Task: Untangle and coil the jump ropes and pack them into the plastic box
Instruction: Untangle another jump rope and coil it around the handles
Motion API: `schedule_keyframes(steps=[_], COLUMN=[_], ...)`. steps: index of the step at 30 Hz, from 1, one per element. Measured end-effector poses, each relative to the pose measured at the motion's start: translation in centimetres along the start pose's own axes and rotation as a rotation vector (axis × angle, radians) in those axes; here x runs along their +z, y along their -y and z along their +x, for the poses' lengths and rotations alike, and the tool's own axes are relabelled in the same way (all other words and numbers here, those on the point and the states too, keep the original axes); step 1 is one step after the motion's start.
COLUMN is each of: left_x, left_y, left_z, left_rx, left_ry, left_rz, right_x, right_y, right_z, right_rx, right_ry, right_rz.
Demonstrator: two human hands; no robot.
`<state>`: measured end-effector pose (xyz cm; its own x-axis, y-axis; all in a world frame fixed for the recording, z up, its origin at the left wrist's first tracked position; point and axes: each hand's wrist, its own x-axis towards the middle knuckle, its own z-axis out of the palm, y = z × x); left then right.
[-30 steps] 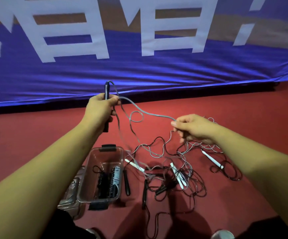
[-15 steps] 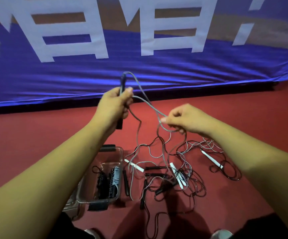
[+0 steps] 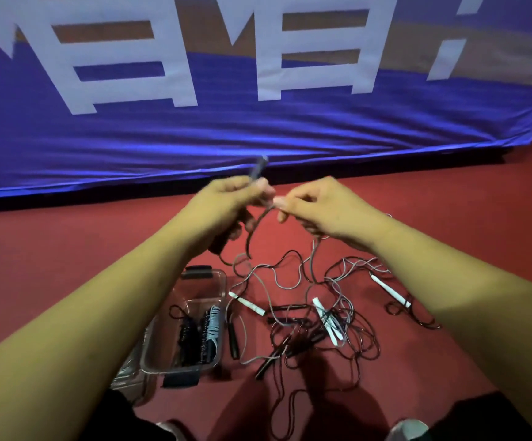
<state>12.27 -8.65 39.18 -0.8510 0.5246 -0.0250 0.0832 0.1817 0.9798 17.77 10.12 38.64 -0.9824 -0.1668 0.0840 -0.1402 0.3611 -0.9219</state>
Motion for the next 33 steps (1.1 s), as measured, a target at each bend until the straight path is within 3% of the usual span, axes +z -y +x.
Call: schedule_keyframes(steps=[2, 5, 9, 11, 13, 14, 17, 19, 21, 23, 27, 31, 33], left_x=[1.0, 0.2, -3.4, -4.7, -5.1, -4.9, -2.8, -0.8, 0.4, 0.5, -0.4, -2.6, -4.1], left_y=[0.2, -0.1, 0.6, 1.7, 2.5, 2.5, 1.3, 0.2, -0.1, 0.3, 0.4, 0.2, 1.1], left_z=[-0.3, 0.6, 1.8, 1.5, 1.1, 1.0, 0.6, -0.1, -0.5, -0.3, 0.8, 1.7, 1.8], left_rx=[-0.012, 0.015, -0.003, -0.098, -0.168, -0.147, -0.017, -0.028, -0.042, -0.046, -0.008, -0.041, -0.107], left_ry=[0.119, -0.151, -0.389, -0.453, -0.490, -0.482, -0.221, 0.015, 0.219, 0.310, 0.051, -0.248, -0.372], left_rz=[0.051, -0.149, -0.473, -0.225, 0.188, 0.286, 0.075, -0.045, -0.002, 0.031, -0.122, -0.369, -0.202], right_x=[-0.3, -1.4, -2.4, -2.5, -2.4, -2.1, -0.8, 0.0, 0.1, -0.2, -1.1, -2.2, -2.4], right_y=[0.4, -1.4, -6.6, -7.6, -6.7, -5.6, -1.9, -0.2, 0.5, 0.3, -1.7, -5.2, -6.6], right_z=[0.2, -0.1, -1.8, -2.3, -1.9, -1.5, -0.9, -0.8, -0.6, -0.5, -0.9, -1.9, -2.6], right_rx=[-0.017, 0.075, 0.442, 0.496, 0.438, 0.390, 0.257, 0.188, 0.144, 0.121, 0.151, 0.393, 0.496], right_ry=[-0.045, 0.056, 0.365, 0.356, 0.236, 0.187, 0.189, 0.165, 0.080, 0.021, 0.088, 0.342, 0.391], right_rz=[0.048, 0.015, -0.084, -0.041, 0.061, 0.110, 0.192, 0.184, 0.135, 0.093, 0.056, 0.024, 0.052])
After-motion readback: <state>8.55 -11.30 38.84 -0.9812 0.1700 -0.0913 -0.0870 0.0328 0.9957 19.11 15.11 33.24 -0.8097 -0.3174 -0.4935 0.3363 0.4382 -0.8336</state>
